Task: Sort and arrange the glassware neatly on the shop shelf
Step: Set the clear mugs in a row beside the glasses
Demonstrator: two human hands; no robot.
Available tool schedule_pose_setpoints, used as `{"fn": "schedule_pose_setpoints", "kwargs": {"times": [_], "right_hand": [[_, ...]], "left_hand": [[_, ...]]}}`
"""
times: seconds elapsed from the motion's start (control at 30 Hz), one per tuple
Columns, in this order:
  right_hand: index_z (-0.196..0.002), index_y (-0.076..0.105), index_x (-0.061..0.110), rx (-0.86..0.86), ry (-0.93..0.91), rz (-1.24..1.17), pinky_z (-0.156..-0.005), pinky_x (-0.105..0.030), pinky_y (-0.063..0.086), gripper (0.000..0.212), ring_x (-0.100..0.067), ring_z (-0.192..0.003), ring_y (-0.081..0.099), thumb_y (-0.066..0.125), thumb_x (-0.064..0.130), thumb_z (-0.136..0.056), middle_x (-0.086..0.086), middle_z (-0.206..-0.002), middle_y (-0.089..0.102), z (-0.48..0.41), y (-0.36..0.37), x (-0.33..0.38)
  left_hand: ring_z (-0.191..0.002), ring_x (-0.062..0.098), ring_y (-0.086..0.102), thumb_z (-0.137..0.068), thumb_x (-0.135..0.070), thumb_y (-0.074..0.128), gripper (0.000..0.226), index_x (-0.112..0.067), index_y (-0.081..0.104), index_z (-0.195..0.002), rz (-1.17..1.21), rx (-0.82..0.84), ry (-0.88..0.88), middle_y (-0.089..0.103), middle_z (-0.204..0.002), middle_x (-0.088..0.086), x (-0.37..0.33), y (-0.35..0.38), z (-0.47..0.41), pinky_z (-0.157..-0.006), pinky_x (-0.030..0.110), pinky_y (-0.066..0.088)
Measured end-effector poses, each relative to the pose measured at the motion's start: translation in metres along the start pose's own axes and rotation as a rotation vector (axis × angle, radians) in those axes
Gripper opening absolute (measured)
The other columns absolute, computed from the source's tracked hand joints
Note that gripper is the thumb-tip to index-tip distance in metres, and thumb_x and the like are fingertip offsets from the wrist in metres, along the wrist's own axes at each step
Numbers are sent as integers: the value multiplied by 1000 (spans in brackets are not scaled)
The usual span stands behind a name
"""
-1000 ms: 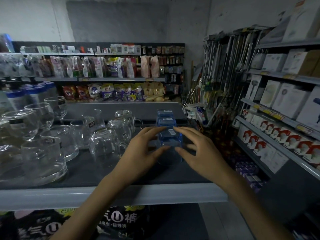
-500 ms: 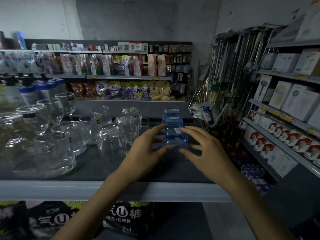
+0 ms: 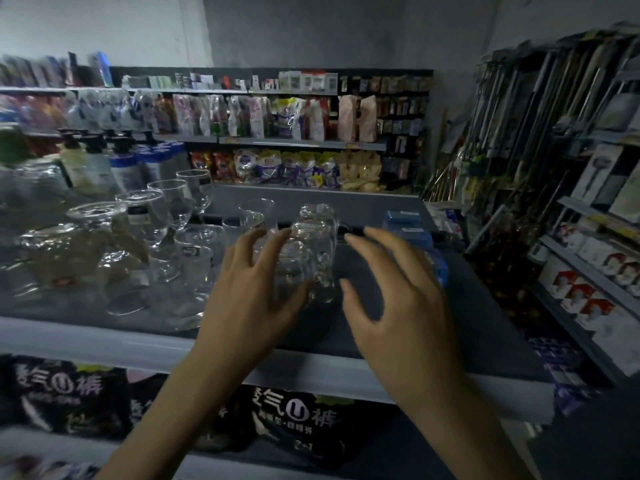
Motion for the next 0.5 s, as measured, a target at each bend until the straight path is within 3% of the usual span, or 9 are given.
{"fn": "schedule_pose_setpoints", "kwargs": {"times": [0.1, 0.23, 0.5], "right_hand": [[-155, 42, 27, 179, 86, 14, -117, -31, 38, 61, -13, -146, 34, 65, 26, -98, 8, -159, 35, -5, 38, 12], [-161, 21, 32, 320, 211, 33, -116, -23, 30, 67, -8, -148, 28, 53, 24, -104, 14, -164, 22, -3, 68, 23], [-157, 32, 32, 231, 262, 34, -113, -27, 41, 65, -6, -138, 44, 56, 11, -100, 14, -154, 42, 12, 69, 30]], "left_hand": [[-140, 35, 44, -86, -51, 65, 79, -35, 32, -156, 56, 85, -28, 33, -157, 8, 14, 11, -6, -105, 49, 50], [-122, 30, 59, -90, -42, 70, 79, -39, 27, -156, 125, 135, -21, 36, -155, 4, 22, 20, -6, -85, 34, 49], [-122, 28, 57, -88, -40, 75, 81, -45, 26, -153, 238, 182, 24, 34, -151, 3, 28, 9, 1, -91, 36, 52]]}}
Point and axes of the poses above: each hand's wrist, its own z-axis away from the middle knuckle, its own y-axis out of the palm, x = y × z, the point moved 5 cm from there along -z, towards the middle knuckle
